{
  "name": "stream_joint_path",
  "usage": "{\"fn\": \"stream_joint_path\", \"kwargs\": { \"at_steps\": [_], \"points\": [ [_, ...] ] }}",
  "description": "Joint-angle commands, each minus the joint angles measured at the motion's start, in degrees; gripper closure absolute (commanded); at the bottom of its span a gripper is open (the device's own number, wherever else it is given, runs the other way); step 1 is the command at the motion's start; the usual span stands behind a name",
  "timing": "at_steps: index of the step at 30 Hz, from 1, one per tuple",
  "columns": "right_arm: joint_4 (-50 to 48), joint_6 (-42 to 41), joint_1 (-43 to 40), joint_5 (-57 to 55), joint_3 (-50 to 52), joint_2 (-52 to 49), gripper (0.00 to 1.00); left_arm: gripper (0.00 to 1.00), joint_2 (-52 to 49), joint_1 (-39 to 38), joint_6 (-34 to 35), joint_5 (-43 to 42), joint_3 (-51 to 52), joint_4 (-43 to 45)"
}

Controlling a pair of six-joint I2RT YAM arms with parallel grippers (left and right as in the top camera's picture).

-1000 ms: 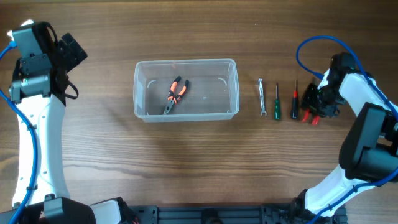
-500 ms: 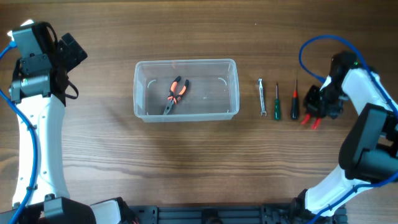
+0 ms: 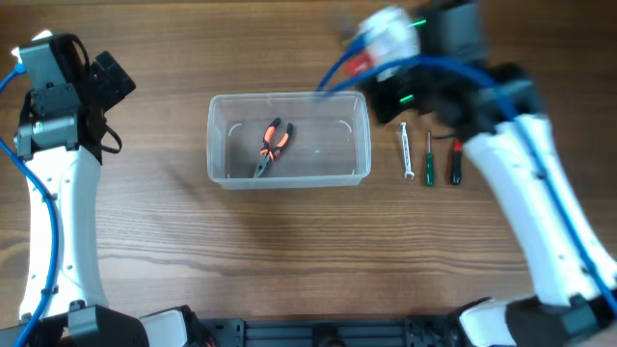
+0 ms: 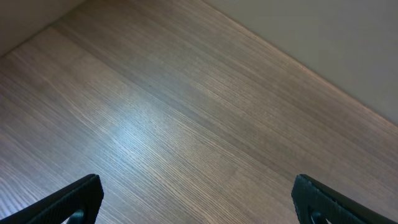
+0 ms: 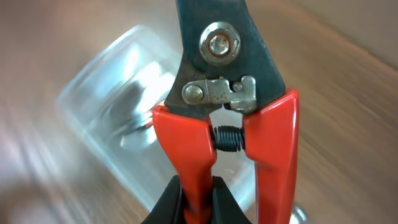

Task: Pack container
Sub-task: 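Move the snips into the container and release them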

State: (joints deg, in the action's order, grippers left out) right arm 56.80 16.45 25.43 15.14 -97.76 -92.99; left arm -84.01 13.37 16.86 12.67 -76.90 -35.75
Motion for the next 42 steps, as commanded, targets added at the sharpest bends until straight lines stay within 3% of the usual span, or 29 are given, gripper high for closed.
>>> {"fn": "stream_joint_path", "kwargs": {
  "at_steps": [1,5,7,17,18,20,21,25,28,33,37,40,42],
  "points": [
    [0.13,19.52,6.12,1.66,0.74,-7.34,0.96,0.00,-0.33,0.31,0.11,0.87,-0.46,0.20],
    [-0.02,36.20,7.06,0.72,0.74,-18.29,0.96,0.00,-0.33,0.31,0.11,0.90,-0.46,0.20],
    [-0.02,40.81,6.54,-1.73,0.74,-22.49,0.96,0.00,-0.33,0.31,0.11,0.90,-0.46,0.20],
    [-5.18,45.35,5.68,-6.84,0.74,-31.30,0.95,0.00,-0.33,0.31,0.11,0.87,-0.46,0.20],
    [-6.29,44.33,5.68,-7.98,0.72,-31.30,0.86,0.00,-0.33,0.31,0.11,0.87,-0.46,0.20],
    [-7.63,41.13,5.68,-11.06,0.72,-31.30,0.66,0.00,-0.33,0.31,0.11,0.90,-0.46,0.17],
    [-7.76,39.17,5.68,-12.76,0.61,-31.23,0.63,0.00,-0.33,0.31,0.13,0.87,-0.46,0.22],
    [-4.46,27.45,5.68,-19.45,-0.55,-29.14,0.60,0.00,-0.33,0.31,0.11,0.87,-0.46,0.13],
    [-0.59,11.74,5.66,-19.17,-3.72,-24.20,0.60,0.00,-0.33,0.31,0.11,0.90,-0.46,0.11],
    [0.83,-3.45,3.65,-19.28,-6.78,-11.82,0.45,0.00,-0.33,0.31,0.11,0.87,-0.46,0.00],
    [1.62,-15.39,-5.53,-19.23,-6.75,-1.95,0.32,0.00,-0.33,0.31,0.11,0.87,-0.46,-0.02],
    [5.75,-22.91,-15.30,-19.21,-6.03,-1.62,0.21,0.00,-0.33,0.31,0.11,0.87,-0.46,-0.02],
    [7.61,-24.52,-21.24,-18.80,-2.19,-2.58,0.18,0.00,-0.33,0.31,0.11,0.90,-0.46,-0.02]
  ]
}}
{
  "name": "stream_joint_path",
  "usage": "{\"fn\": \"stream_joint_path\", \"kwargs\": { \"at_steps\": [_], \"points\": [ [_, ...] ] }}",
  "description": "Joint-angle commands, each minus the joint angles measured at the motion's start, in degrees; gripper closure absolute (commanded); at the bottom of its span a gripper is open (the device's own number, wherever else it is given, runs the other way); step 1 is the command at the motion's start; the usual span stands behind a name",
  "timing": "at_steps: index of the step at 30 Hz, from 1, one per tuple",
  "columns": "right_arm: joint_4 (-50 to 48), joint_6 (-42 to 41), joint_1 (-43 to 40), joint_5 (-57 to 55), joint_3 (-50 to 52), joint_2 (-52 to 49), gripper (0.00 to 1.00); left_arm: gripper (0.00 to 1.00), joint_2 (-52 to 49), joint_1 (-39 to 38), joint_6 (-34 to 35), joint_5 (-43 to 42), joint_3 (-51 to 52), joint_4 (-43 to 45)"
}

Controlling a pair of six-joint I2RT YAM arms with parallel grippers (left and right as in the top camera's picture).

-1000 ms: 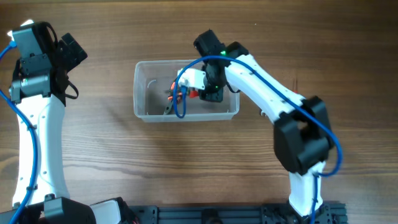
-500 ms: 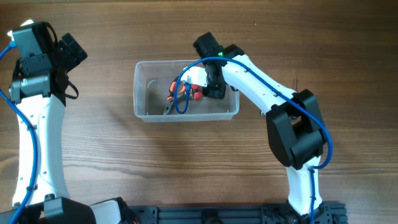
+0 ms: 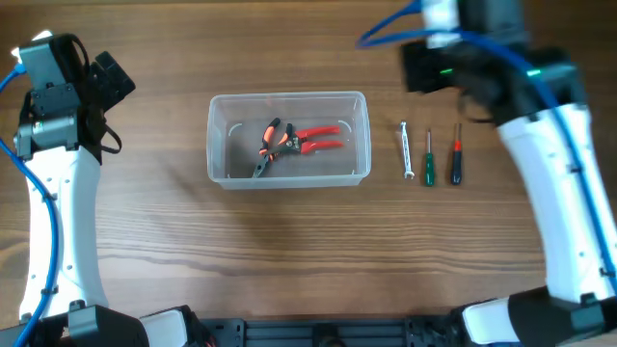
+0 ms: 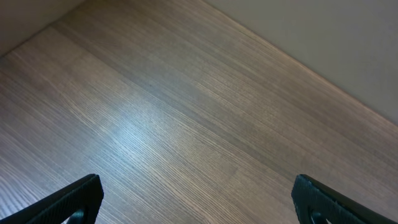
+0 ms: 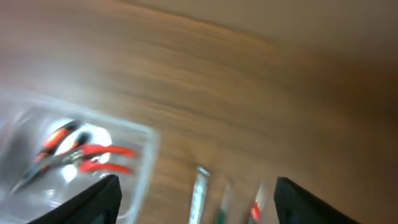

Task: Pack container
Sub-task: 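Move the snips into the container and release them, then grasp the black-and-red screwdriver with the right gripper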

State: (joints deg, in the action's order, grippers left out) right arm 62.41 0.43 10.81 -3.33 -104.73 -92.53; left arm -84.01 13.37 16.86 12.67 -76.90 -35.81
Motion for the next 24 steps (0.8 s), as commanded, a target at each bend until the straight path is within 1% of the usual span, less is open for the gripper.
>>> {"fn": "stream_joint_path", "kwargs": {
  "at_steps": [1,4,8,11,14,15,17,20,24],
  "points": [
    [2.01,-8.48,-8.50,0.44,6.99,-3.58,0.18,0.00,-0.33,0.31,0.11,0.90,-0.46,0.04],
    [-0.17,-8.48,-13.70,4.46,15.96,-5.55,0.18,0.00,-0.33,0.31,0.11,0.87,-0.46,0.04],
    [-5.09,-8.37,-16.85,8.85,25.03,-7.72,0.22,0.00,-0.33,0.31,0.11,0.87,-0.46,0.04],
    [-6.23,-8.28,-16.68,8.94,28.92,-9.57,0.24,0.00,-0.33,0.31,0.11,0.90,-0.46,0.04],
    [-9.38,-8.07,-16.39,8.92,33.16,-11.04,0.25,0.00,-0.33,0.31,0.11,0.87,-0.46,0.04],
    [-10.29,-8.09,-16.39,8.90,34.12,-11.52,0.27,0.00,-0.33,0.31,0.11,0.87,-0.46,0.04],
    [-11.63,-8.22,-16.39,8.46,35.45,-12.39,0.31,0.00,-0.33,0.31,0.11,0.87,-0.46,0.07],
    [-13.46,-10.32,-16.46,5.79,37.35,-13.51,0.33,0.00,-0.33,0.31,0.11,0.90,-0.46,0.04],
    [-15.98,-11.15,-16.46,5.70,39.12,-14.14,0.36,0.00,-0.33,0.31,0.11,0.87,-0.46,0.04]
  ]
}}
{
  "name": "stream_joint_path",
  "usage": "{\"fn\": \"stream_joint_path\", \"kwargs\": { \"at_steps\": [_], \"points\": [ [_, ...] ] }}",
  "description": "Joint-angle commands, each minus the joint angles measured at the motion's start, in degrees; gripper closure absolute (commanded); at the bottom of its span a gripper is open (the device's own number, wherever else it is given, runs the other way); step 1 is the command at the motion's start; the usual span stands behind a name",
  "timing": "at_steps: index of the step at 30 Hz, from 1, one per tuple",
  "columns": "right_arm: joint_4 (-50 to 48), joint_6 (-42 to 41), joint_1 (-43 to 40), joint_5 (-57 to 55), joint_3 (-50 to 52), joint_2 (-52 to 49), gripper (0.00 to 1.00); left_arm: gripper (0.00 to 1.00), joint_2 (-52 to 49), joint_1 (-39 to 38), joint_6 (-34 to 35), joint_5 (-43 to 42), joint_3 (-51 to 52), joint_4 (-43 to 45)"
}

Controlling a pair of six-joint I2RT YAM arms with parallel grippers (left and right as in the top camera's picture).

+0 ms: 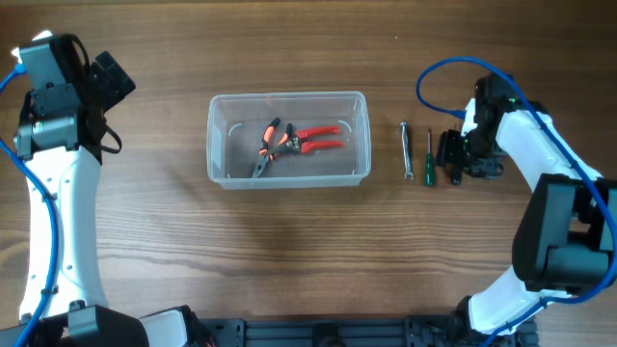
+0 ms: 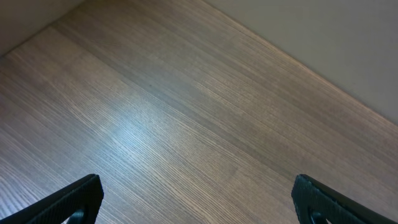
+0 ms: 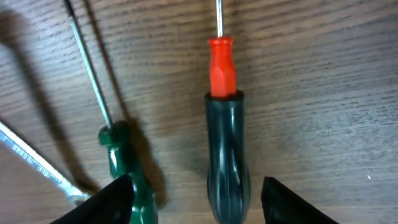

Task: Pack container
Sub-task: 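Grasp the black-and-red screwdriver with the right gripper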

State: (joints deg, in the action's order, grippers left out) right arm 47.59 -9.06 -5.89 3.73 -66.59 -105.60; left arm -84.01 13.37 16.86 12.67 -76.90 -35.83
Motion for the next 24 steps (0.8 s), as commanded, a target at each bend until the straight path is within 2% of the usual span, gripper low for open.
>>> {"fn": "stream_joint_path", "kwargs": {
  "at_steps": [1,6,11,12,13,14,20,24],
  "points": [
    [-1.55,-1.66,0.24,-1.36,1.25,-1.07,0.36,0.00,-0.33,0.31,0.11,0.90,-0.46,0.07],
    [-4.46,-1.75,0.24,-1.38,3.89,-1.09,0.48,0.00,-0.33,0.31,0.11,0.90,-0.46,0.07],
    [-7.23,-3.26,0.24,-1.57,6.75,-1.09,0.52,0.00,-0.33,0.31,0.11,0.87,-0.46,0.07],
    [-7.93,-4.31,0.24,-1.62,7.48,-1.09,0.72,0.00,-0.33,0.31,0.11,0.87,-0.46,0.07],
    [-8.09,-4.92,0.24,-1.81,7.45,-1.07,0.88,0.00,-0.33,0.31,0.11,0.90,-0.46,0.07],
    [-8.20,-4.90,0.24,-1.81,7.45,-1.07,0.96,0.00,-0.33,0.31,0.11,0.87,-0.46,0.07],
    [-8.35,-6.34,0.17,-5.81,6.10,-0.98,0.96,0.00,-0.33,0.31,0.11,0.90,-0.46,0.07],
    [-5.07,-4.57,0.02,-6.34,0.61,0.63,0.96,0.00,-0.33,0.31,0.11,0.90,-0.46,0.07]
  ]
}}
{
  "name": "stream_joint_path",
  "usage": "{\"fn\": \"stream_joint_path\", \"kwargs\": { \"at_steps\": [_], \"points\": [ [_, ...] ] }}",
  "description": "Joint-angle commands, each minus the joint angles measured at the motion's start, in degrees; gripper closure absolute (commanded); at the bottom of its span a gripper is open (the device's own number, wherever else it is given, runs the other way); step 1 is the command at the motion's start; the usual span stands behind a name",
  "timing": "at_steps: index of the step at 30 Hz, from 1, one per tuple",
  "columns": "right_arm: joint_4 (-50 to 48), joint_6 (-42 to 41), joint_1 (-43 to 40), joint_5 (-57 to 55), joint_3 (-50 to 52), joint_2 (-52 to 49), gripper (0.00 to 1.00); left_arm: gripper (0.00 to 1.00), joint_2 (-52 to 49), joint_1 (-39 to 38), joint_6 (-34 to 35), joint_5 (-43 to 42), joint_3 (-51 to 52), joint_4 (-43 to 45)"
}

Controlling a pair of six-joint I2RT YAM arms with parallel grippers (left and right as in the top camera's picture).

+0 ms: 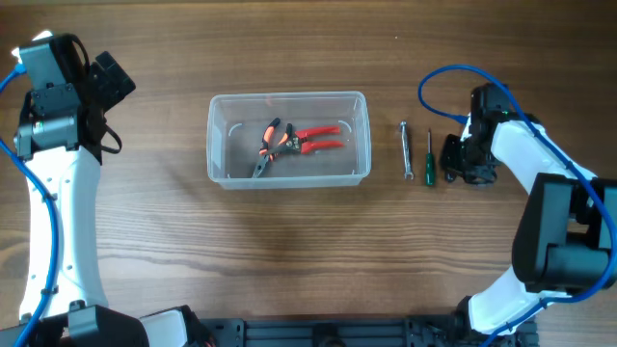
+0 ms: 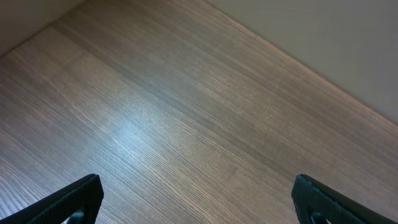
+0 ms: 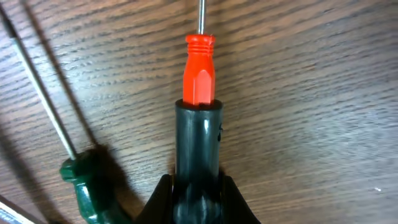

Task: Pack container
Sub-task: 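Grasp the black-and-red screwdriver with the right gripper, then place the black-and-red screwdriver into the container and release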

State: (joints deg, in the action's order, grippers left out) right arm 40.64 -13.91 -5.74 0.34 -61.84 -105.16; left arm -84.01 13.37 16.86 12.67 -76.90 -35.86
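Observation:
The clear plastic container [image 1: 288,139] stands mid-table with orange-handled pliers [image 1: 270,146] and red-handled cutters [image 1: 318,139] inside. To its right lie a silver wrench [image 1: 406,151] and a green screwdriver [image 1: 429,159]. My right gripper [image 1: 459,160] is down on the table, shut on the black handle of the red-and-black screwdriver [image 3: 198,124], which still lies flat on the wood beside the green screwdriver [image 3: 84,180]. The left gripper [image 2: 198,205] hangs open over bare wood at the far left.
The wooden table [image 1: 289,260] stretches around the container. The left arm [image 1: 58,145] stands along the left edge, the right arm [image 1: 540,193] along the right with its blue cable looping above.
My right gripper has shut on the black handle of the red-and-black screwdriver; before, its fingers stood open either side of it. The left arm has not moved.
First my right gripper held the red-handled cutters above the container's right end. Then the cutters lay in the container beside the pliers and the gripper was open, away to the right. It then stood open over the screwdriver, and now grips it.

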Motion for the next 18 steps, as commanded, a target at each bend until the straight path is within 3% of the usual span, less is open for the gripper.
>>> {"fn": "stream_joint_path", "kwargs": {
  "at_steps": [1,4,9,13,18],
  "points": [
    [3.69,0.74,-0.11,-2.93,-6.75,1.22,0.96,0.00,-0.33,0.31,0.11,0.87,-0.46,0.09],
    [9.46,1.73,0.13,-0.28,-14.71,4.55,0.96,0.00,-0.33,0.31,0.11,0.87,-0.46,0.09],
    [13.97,8.83,6.54,16.85,-27.82,12.00,0.96,0.00,-0.33,0.31,0.11,0.87,-0.46,0.09],
    [12.81,22.73,17.29,25.49,-28.46,13.44,0.96,0.00,-0.33,0.31,0.11,0.87,-0.46,0.09],
    [12.57,43.56,30.77,22.88,-27.30,10.62,0.96,0.00,-0.33,0.31,0.11,0.90,-0.46,0.09]
  ]
}}
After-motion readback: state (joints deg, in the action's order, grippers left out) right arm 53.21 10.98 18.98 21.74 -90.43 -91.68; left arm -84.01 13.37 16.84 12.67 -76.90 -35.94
